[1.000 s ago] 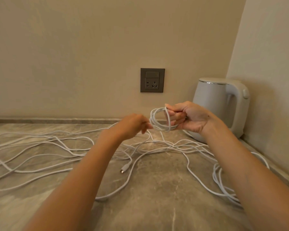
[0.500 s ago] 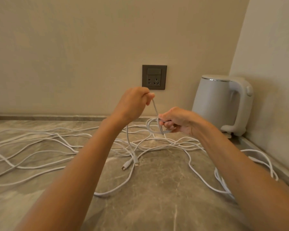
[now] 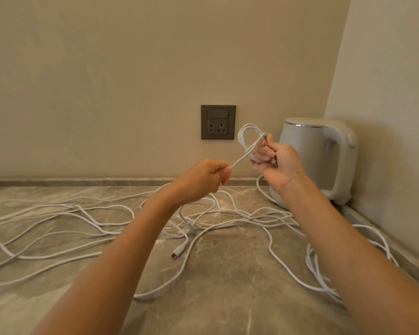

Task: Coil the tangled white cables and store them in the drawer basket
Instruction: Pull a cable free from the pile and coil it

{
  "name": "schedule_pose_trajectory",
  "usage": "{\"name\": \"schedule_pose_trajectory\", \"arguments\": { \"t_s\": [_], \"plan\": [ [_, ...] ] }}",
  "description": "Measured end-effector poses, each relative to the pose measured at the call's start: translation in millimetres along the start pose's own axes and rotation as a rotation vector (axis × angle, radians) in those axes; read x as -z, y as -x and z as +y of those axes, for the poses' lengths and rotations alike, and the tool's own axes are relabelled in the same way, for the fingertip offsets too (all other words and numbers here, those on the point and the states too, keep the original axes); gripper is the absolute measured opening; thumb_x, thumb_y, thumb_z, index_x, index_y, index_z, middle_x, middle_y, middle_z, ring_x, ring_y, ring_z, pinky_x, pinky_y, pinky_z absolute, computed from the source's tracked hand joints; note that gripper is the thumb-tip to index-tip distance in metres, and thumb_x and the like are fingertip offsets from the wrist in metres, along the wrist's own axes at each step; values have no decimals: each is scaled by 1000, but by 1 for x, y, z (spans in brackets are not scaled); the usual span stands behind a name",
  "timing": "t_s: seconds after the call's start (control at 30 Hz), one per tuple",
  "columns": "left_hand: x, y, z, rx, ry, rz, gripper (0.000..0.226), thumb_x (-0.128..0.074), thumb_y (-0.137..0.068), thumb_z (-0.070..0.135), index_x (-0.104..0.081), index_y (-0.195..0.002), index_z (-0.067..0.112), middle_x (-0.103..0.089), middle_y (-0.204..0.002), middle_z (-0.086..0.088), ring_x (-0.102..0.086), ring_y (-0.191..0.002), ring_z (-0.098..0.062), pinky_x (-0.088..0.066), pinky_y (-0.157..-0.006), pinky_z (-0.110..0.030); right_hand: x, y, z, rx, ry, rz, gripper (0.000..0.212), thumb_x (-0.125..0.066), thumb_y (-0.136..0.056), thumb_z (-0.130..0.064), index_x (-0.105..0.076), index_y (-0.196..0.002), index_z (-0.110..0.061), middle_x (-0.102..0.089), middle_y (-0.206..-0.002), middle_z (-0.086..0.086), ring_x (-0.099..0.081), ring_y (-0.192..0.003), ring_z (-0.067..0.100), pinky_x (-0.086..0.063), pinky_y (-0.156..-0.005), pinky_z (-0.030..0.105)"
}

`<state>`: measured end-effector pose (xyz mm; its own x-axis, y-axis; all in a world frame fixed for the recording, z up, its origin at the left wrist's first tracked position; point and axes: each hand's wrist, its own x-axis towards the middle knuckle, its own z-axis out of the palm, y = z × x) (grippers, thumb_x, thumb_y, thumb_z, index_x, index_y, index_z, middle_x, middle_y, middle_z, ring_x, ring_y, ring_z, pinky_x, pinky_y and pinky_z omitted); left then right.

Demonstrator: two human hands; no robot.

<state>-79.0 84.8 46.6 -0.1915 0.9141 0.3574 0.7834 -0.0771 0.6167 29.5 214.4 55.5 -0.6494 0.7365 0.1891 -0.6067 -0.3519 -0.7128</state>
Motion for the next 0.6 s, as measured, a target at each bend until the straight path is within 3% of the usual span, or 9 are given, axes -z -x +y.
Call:
{"name": "schedule_pose_trajectory", "arguments": {
  "t_s": [0.13, 0.23, 0.3, 0.43, 0.53, 0.6],
  "plan": [
    [-3, 0, -11, 24, -58, -4, 35, -37, -99, 14, -42, -64, 19, -36, -51, 5, -35, -38, -1, -26, -40, -9, -3, 9, -7, -93, 20, -161, 39, -35, -100, -18, -48, -64, -9, -28, -37, -6, -26, -36, 6, -42, -64, 22],
    [-1, -1, -15, 27, -113, -26, 34, -39, -98, 13, -43, -64, 19, -37, -51, 6, -36, -40, -1, -28, -43, -11, -6, 17, -6, -153, 82, -273, 33, -44, -88, -20, -52, -57, -10, -27, -36, -6, -25, -34, 5, -43, -76, 26],
    [1, 0, -16, 28, -153, -57, 33, -41, -97, 15, -45, -65, 19, -38, -50, 7, -37, -38, 0, -29, -44, -11, -8, 22, -5, -179, 179, -350, 28, -45, -82, -22, -51, -57, -12, -27, -35, -7, -26, -35, 5, -47, -74, 26],
    [2, 1, -17, 55, -256, -63, 29, -46, -96, 20, -54, -68, 14, -46, -57, 3, -41, -51, -9, -34, -54, -22, -8, 27, -3, -262, 409, -493, 44, -42, -83, -23, -54, -41, -16, -27, -35, -9, -27, -37, 4, -54, -63, 22],
    [5, 0, -21, 60, -314, 12, 22, -48, -94, 13, -63, -79, 3, -60, -75, -8, -51, -69, -23, -41, -66, -31, -3, 22, -4, -334, 567, -620, 49, -45, -90, -21, -55, -43, -19, -29, -36, -10, -19, -40, 7, -41, -69, 19],
    [7, -2, -21, 59, -365, 50, 20, -48, -94, 13, -58, -80, 3, -59, -78, -6, -47, -68, -20, -39, -66, -33, 1, 20, -6, -372, 666, -683, 52, -38, -92, -22, -59, -45, -20, -31, -36, -13, -12, -45, 10, -30, -63, 20]
  ]
}}
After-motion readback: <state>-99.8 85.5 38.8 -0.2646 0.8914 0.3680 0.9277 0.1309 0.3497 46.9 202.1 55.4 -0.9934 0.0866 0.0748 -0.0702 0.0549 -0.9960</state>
